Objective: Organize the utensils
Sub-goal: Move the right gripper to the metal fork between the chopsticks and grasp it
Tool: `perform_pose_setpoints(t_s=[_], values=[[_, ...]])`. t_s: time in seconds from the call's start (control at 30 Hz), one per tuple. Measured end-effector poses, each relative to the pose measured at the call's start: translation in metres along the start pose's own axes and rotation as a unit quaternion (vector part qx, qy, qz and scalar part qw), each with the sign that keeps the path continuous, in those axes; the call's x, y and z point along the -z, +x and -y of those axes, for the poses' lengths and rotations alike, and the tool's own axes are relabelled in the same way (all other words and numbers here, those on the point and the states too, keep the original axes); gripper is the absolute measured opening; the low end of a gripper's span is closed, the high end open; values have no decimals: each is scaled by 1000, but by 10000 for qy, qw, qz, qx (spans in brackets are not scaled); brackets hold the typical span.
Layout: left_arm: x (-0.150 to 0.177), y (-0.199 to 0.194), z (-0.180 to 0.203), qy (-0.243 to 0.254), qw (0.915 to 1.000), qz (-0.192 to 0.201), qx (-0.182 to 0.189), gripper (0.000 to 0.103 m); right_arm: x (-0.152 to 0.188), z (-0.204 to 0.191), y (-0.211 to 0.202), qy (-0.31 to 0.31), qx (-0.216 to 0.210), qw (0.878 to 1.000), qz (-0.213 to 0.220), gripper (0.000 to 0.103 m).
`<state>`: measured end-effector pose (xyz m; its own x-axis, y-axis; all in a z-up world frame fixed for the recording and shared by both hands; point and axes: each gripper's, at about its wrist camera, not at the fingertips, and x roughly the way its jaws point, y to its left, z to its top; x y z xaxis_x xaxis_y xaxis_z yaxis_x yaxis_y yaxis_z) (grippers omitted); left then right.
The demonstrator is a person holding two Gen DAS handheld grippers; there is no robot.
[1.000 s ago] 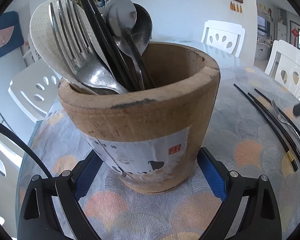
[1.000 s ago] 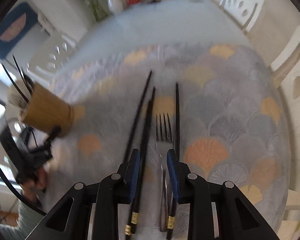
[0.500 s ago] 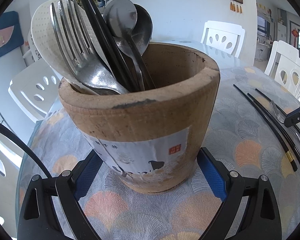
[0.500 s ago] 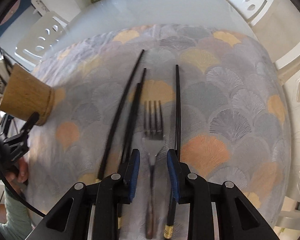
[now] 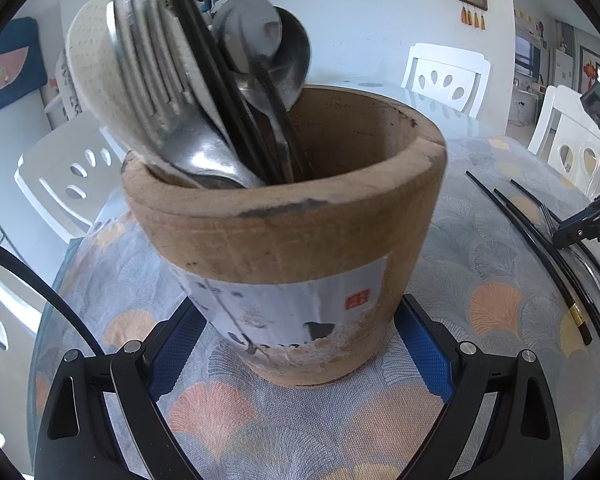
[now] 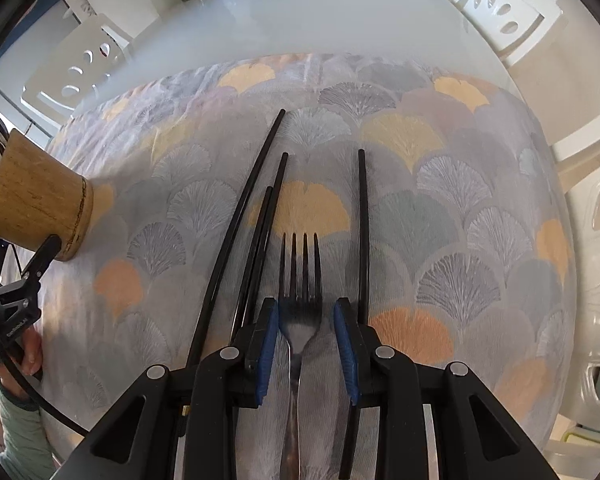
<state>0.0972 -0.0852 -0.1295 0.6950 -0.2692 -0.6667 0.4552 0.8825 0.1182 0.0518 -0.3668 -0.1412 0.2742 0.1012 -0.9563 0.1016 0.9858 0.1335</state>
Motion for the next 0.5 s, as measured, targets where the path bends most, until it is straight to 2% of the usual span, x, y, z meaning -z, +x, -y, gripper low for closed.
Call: perform_pose_setpoints(t_s=[0.13, 0.27, 0.5], values=[[0, -1, -1, -17, 10000, -8, 25, 95, -7, -7, 6, -194, 111, 9997, 85, 34], [0, -2, 0, -26, 10000, 5, 35, 95, -13, -11, 9, -331, 191, 9992, 145, 35], [3, -2, -6, -59, 10000, 22, 68, 95, -15, 5, 6, -471, -460, 9977, -172, 36]])
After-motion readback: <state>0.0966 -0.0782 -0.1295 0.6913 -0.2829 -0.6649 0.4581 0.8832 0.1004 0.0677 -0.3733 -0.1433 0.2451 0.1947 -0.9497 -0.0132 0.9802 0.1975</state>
